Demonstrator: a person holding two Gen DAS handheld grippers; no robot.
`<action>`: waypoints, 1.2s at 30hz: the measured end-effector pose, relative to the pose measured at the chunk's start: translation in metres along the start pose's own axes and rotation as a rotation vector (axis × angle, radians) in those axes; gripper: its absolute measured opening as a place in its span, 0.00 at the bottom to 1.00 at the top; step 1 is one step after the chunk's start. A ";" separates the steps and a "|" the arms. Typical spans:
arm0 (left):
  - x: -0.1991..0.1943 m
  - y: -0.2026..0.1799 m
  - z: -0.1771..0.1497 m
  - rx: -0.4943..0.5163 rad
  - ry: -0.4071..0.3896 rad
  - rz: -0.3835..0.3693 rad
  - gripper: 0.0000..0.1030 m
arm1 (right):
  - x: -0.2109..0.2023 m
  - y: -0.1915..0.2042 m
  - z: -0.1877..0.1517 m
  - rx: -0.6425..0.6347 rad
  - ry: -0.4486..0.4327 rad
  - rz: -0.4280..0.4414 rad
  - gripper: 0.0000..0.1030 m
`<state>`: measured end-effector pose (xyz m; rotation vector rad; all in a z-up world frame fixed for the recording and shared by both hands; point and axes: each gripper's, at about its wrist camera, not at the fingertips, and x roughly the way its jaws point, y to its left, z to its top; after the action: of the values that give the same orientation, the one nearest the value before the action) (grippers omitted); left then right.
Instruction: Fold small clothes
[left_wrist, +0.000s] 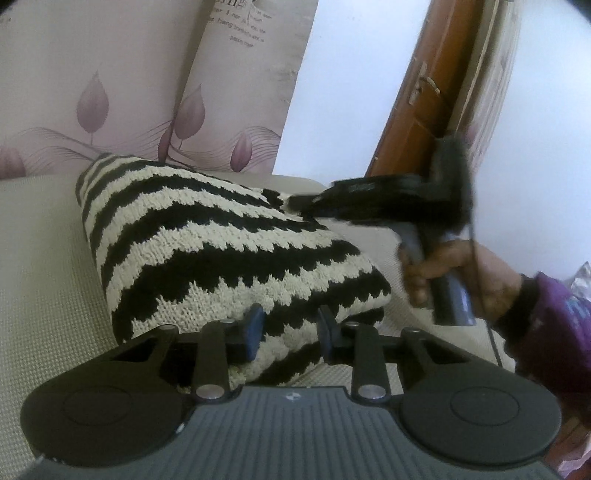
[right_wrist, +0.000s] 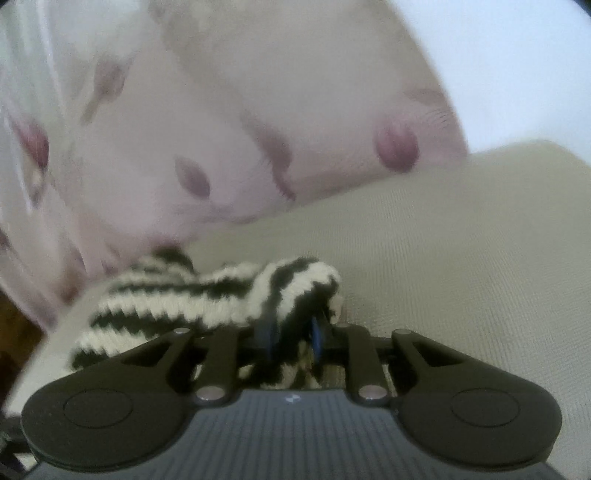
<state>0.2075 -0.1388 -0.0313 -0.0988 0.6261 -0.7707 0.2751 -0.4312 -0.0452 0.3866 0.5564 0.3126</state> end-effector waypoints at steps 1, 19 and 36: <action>0.000 0.000 -0.001 0.000 -0.002 0.002 0.33 | -0.012 0.004 0.000 -0.022 -0.038 -0.011 0.19; -0.018 -0.007 0.036 0.024 -0.178 0.123 0.40 | -0.048 0.036 -0.082 -0.265 0.049 0.143 0.17; 0.009 0.016 0.015 -0.018 -0.129 0.113 0.29 | 0.066 0.074 0.011 -0.348 0.139 0.049 0.18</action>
<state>0.2309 -0.1351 -0.0278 -0.1274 0.5120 -0.6439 0.3207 -0.3439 -0.0340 0.0422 0.6164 0.4771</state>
